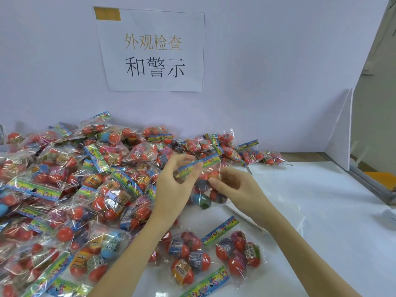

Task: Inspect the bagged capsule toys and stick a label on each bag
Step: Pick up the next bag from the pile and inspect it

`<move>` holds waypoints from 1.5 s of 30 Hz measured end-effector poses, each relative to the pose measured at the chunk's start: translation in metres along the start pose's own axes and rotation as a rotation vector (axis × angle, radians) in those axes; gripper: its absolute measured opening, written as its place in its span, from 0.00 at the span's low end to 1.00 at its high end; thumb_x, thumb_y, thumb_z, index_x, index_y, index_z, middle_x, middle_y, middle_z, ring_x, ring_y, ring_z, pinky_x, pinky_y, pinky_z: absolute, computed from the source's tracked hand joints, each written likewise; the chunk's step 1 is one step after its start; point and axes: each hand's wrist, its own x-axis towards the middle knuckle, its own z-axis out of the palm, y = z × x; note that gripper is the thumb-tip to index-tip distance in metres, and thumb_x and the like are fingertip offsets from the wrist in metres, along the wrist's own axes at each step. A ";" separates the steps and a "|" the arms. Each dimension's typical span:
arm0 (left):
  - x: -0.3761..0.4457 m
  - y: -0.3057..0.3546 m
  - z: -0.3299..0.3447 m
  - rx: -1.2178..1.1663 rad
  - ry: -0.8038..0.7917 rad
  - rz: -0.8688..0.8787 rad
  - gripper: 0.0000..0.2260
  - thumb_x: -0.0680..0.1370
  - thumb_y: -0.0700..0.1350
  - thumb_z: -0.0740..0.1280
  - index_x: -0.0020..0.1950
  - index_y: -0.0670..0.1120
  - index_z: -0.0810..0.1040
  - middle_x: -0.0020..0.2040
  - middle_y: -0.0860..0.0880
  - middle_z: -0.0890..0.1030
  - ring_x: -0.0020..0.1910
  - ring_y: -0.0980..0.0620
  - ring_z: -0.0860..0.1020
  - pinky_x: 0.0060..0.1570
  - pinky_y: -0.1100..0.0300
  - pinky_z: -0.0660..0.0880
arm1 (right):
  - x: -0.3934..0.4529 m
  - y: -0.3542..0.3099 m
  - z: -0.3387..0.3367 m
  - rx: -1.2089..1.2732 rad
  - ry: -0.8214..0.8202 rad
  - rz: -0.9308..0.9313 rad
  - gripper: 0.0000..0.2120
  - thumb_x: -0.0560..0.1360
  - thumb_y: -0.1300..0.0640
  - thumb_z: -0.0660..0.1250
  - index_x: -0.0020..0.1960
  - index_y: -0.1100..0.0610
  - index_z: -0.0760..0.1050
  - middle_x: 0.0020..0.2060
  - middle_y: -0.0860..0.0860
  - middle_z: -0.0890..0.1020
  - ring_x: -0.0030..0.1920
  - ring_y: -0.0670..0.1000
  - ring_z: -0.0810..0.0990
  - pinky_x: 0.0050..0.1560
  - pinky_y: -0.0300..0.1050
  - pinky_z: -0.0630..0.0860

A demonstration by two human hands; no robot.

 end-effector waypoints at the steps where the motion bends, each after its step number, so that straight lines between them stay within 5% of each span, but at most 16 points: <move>1: 0.001 0.001 0.000 -0.066 -0.032 -0.089 0.10 0.80 0.52 0.73 0.59 0.53 0.82 0.51 0.58 0.85 0.47 0.56 0.83 0.46 0.64 0.79 | 0.000 -0.002 -0.001 0.056 0.020 0.004 0.04 0.80 0.52 0.72 0.52 0.51 0.84 0.39 0.47 0.85 0.40 0.46 0.84 0.43 0.38 0.79; 5: 0.004 -0.005 0.001 -0.170 -0.051 -0.281 0.13 0.79 0.46 0.74 0.62 0.44 0.83 0.48 0.50 0.88 0.45 0.52 0.86 0.47 0.62 0.80 | 0.002 -0.006 -0.005 0.103 0.065 0.012 0.12 0.77 0.43 0.72 0.56 0.46 0.84 0.43 0.59 0.84 0.41 0.48 0.82 0.45 0.39 0.81; 8: 0.004 -0.007 0.001 -0.219 -0.015 -0.303 0.09 0.81 0.42 0.72 0.59 0.41 0.82 0.48 0.46 0.87 0.49 0.48 0.86 0.52 0.58 0.81 | 0.003 -0.007 -0.010 0.191 0.127 0.052 0.16 0.75 0.40 0.73 0.59 0.45 0.84 0.43 0.54 0.87 0.43 0.50 0.84 0.54 0.45 0.82; 11: 0.004 -0.005 0.000 -0.235 -0.137 -0.309 0.04 0.81 0.44 0.70 0.52 0.44 0.82 0.45 0.51 0.84 0.48 0.51 0.82 0.50 0.61 0.77 | 0.004 -0.006 -0.011 0.230 0.261 0.063 0.18 0.70 0.40 0.75 0.52 0.51 0.85 0.39 0.51 0.87 0.41 0.48 0.82 0.51 0.44 0.78; 14: -0.002 0.000 0.003 -0.251 -0.241 -0.304 0.12 0.82 0.53 0.68 0.51 0.44 0.80 0.45 0.48 0.81 0.46 0.52 0.79 0.52 0.52 0.73 | 0.003 -0.007 -0.008 0.154 0.250 0.030 0.16 0.71 0.43 0.75 0.46 0.56 0.83 0.32 0.51 0.81 0.36 0.48 0.78 0.40 0.36 0.74; 17: -0.005 0.001 0.005 -0.198 -0.166 -0.234 0.16 0.84 0.55 0.66 0.52 0.42 0.81 0.50 0.33 0.79 0.51 0.34 0.78 0.57 0.36 0.74 | 0.001 -0.009 -0.009 0.134 0.184 0.046 0.15 0.73 0.43 0.74 0.47 0.56 0.83 0.33 0.52 0.82 0.37 0.48 0.79 0.41 0.35 0.75; 23: -0.002 0.005 0.003 -0.184 -0.113 -0.133 0.19 0.85 0.51 0.65 0.46 0.37 0.69 0.41 0.31 0.69 0.39 0.33 0.69 0.42 0.39 0.70 | 0.002 -0.013 -0.006 0.304 0.237 0.118 0.16 0.76 0.43 0.70 0.49 0.54 0.88 0.45 0.55 0.88 0.42 0.50 0.82 0.48 0.41 0.80; 26: -0.004 0.007 0.006 -0.211 -0.115 -0.165 0.18 0.86 0.51 0.63 0.52 0.34 0.70 0.49 0.29 0.73 0.50 0.29 0.75 0.55 0.30 0.72 | 0.001 -0.011 -0.001 0.390 0.285 0.163 0.16 0.77 0.44 0.70 0.50 0.55 0.88 0.48 0.58 0.88 0.43 0.51 0.83 0.47 0.39 0.81; 29: -0.006 0.004 0.008 -0.242 -0.119 -0.247 0.20 0.85 0.55 0.64 0.62 0.37 0.74 0.62 0.32 0.76 0.64 0.35 0.75 0.71 0.34 0.69 | 0.001 -0.011 -0.001 0.352 0.320 0.150 0.14 0.79 0.48 0.70 0.47 0.57 0.88 0.41 0.54 0.88 0.39 0.48 0.84 0.43 0.36 0.80; 33: -0.006 0.000 0.006 -0.183 -0.143 -0.179 0.15 0.85 0.57 0.64 0.45 0.48 0.74 0.39 0.44 0.74 0.40 0.45 0.74 0.50 0.53 0.71 | 0.001 -0.014 -0.004 0.197 0.300 0.083 0.13 0.80 0.48 0.70 0.45 0.55 0.89 0.37 0.56 0.87 0.38 0.50 0.83 0.46 0.41 0.81; 38: -0.003 -0.001 0.005 -0.030 -0.069 -0.058 0.13 0.86 0.55 0.61 0.46 0.48 0.72 0.31 0.56 0.67 0.30 0.57 0.65 0.37 0.64 0.68 | 0.002 -0.013 0.000 0.296 0.268 0.137 0.19 0.79 0.40 0.66 0.49 0.53 0.89 0.48 0.57 0.88 0.48 0.57 0.86 0.54 0.48 0.83; 41: 0.000 0.000 0.002 -0.001 0.027 -0.057 0.15 0.86 0.56 0.59 0.46 0.46 0.69 0.29 0.57 0.63 0.27 0.57 0.61 0.31 0.62 0.66 | 0.001 -0.016 -0.001 0.308 0.137 0.107 0.22 0.79 0.36 0.62 0.51 0.49 0.88 0.45 0.51 0.88 0.44 0.51 0.86 0.45 0.43 0.82; 45: 0.002 -0.001 -0.001 -0.036 0.124 -0.136 0.14 0.86 0.57 0.59 0.43 0.53 0.67 0.29 0.56 0.62 0.28 0.54 0.61 0.35 0.53 0.65 | -0.004 -0.010 -0.001 0.069 -0.097 0.103 0.26 0.77 0.36 0.67 0.69 0.49 0.71 0.39 0.52 0.85 0.38 0.54 0.84 0.40 0.46 0.80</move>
